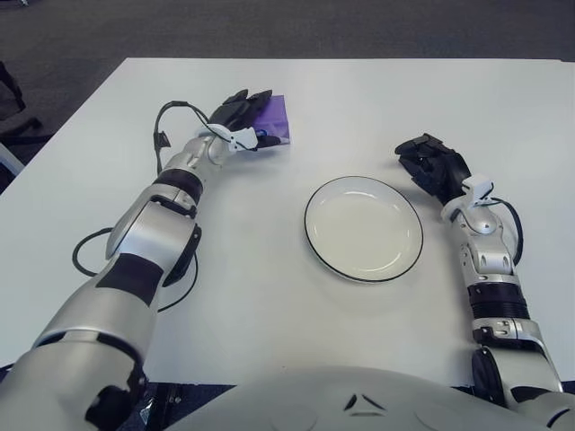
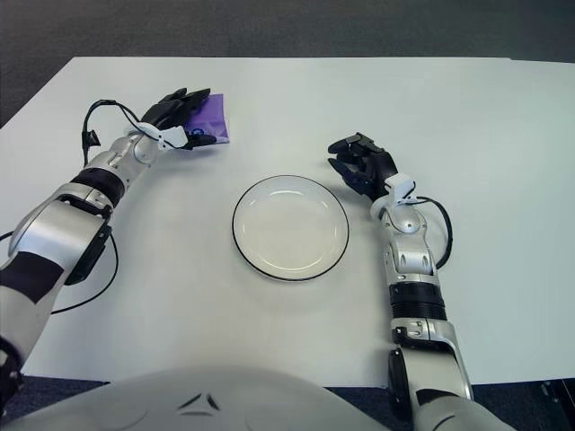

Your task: Put the tissue paper into the plate.

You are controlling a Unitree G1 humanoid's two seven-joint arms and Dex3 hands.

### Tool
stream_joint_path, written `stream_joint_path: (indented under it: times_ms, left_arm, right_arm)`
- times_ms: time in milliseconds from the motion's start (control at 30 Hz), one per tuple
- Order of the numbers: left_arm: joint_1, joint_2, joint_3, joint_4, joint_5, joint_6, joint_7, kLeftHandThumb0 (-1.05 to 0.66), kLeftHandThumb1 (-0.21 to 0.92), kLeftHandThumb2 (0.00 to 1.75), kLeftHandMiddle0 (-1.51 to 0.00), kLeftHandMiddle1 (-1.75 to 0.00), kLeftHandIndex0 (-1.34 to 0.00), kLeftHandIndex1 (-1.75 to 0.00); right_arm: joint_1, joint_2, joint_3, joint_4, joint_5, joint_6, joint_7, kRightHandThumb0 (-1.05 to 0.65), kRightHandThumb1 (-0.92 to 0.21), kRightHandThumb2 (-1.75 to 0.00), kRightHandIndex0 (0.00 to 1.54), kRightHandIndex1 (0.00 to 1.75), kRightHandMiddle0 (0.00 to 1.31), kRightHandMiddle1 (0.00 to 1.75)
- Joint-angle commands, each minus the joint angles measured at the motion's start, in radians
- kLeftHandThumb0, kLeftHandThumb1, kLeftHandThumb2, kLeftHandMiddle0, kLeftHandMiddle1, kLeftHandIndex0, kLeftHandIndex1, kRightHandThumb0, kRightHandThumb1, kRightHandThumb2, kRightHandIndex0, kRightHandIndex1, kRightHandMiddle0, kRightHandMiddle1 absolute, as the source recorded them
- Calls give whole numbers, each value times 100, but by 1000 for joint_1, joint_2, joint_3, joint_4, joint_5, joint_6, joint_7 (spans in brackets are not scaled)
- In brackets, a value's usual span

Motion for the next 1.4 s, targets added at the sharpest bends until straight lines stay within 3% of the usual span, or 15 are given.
stream_joint_path:
  times_ms: [0, 167, 267, 333, 433, 567, 633, 767, 867, 1367]
  left_arm:
    - [31, -9, 6, 13, -11, -30, -17, -97, 92, 19, -55, -4, -32, -3]
    - [34, -9, 3, 15, -11, -37, -22, -90, 92, 21, -67, -8, -40, -6]
    - [34, -5, -31, 13, 29, -30, 27, -83, 92, 24, -76, -12, -54, -13]
    - [34, 1, -81, 10, 86, -18, 107, -71, 92, 21, -67, -61, -62, -39]
    - [33, 5, -135, 13, 148, -2, 197, -48, 92, 17, -58, -118, -60, -102]
    - [46, 13, -178, 22, 196, -12, 292, -40, 92, 16, -52, -156, -59, -127]
    - [48, 15, -186, 25, 201, -19, 313, -38, 80, 44, -53, -167, -53, -143]
    - [53, 22, -194, 30, 205, -45, 347, -39, 65, 81, -55, -173, -44, -165]
    - [58, 30, -197, 31, 207, -75, 379, -39, 61, 91, -59, -174, -41, -171]
    - [30, 60, -277, 18, 285, -130, 544, -39, 60, 94, -64, -175, -39, -175]
  right_arm:
    - [60, 9, 17, 29, -13, 24, 15, -1, -92, -14, 67, 128, 50, 121]
    - [62, 5, 20, 24, -14, 25, 18, -1, -92, -14, 67, 127, 50, 122]
    - [64, 3, 22, 20, -15, 27, 19, -1, -92, -14, 67, 127, 50, 122]
    - [65, 1, 23, 18, -16, 28, 20, -1, -92, -14, 67, 127, 50, 122]
    - [66, 0, 23, 15, -16, 30, 21, -1, -92, -14, 67, 127, 50, 123]
    - [67, -4, 25, 11, -16, 33, 23, -1, -92, -14, 67, 127, 49, 123]
    - [68, -5, 25, 9, -16, 34, 24, -1, -92, -14, 67, 127, 49, 123]
    - [69, -7, 26, 6, -16, 36, 25, -1, -92, -14, 67, 127, 49, 124]
    - [70, -9, 26, 4, -16, 37, 25, -1, -92, -14, 67, 127, 49, 124]
    - [68, -23, 32, 8, -17, 35, 35, -1, -92, -15, 66, 127, 48, 125]
